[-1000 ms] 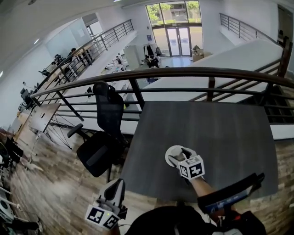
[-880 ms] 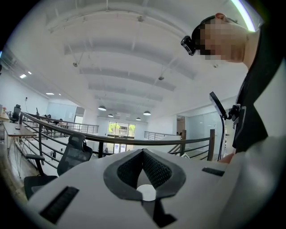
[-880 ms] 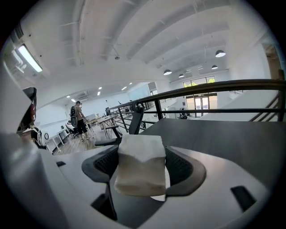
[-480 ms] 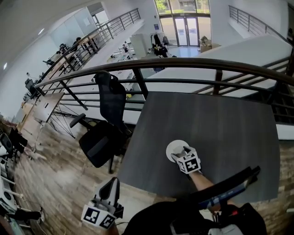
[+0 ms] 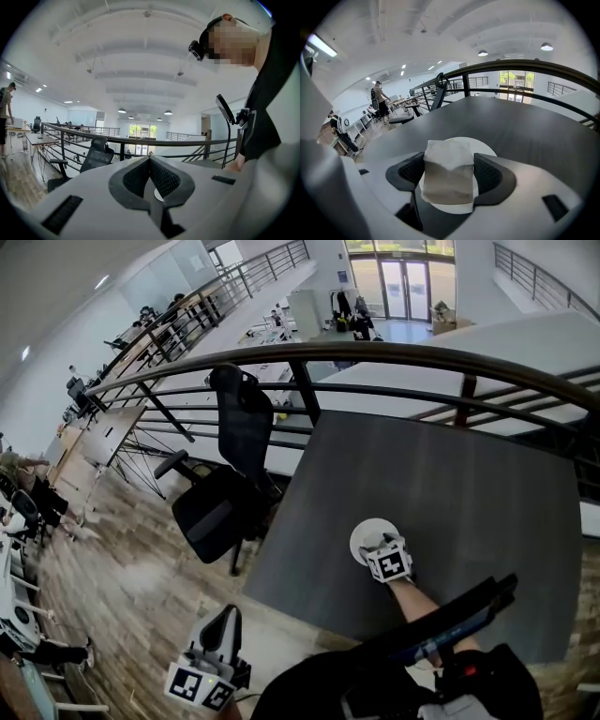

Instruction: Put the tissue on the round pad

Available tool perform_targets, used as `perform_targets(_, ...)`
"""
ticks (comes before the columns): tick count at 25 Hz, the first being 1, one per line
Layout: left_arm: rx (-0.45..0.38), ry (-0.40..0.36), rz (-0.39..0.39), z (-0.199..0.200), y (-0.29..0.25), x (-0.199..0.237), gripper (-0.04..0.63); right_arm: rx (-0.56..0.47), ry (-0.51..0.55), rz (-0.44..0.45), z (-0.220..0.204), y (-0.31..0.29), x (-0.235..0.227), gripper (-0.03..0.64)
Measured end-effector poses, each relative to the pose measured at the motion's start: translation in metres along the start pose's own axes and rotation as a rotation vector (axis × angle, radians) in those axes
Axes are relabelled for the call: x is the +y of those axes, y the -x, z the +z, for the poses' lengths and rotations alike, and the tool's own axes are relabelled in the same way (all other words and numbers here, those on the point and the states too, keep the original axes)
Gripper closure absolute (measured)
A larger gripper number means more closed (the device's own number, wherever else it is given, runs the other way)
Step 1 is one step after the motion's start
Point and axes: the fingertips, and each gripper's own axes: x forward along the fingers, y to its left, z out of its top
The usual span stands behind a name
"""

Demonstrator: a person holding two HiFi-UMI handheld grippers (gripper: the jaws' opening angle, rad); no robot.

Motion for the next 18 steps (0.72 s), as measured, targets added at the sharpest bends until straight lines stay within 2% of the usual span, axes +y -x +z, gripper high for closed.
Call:
perform_targets(7,0.016,-0.002,0.06,0.002,0.005,0.002,0.592,0.083,0.011,-0.022,-0.014,-0.026,-0.017,0.287)
perform_targets(14,0.022,-0.005,0.085,0.002,0.006,0.004,0.592,0.147,0.111,-0.047,-0.02,-0.036,-0.02,0.287)
perform_targets(18,0.025,-0.002,0.084,0.003,0.006,0.001,0.592,0.168,0.113,-0.066,-0.022,-0.034,-0.023,0.287)
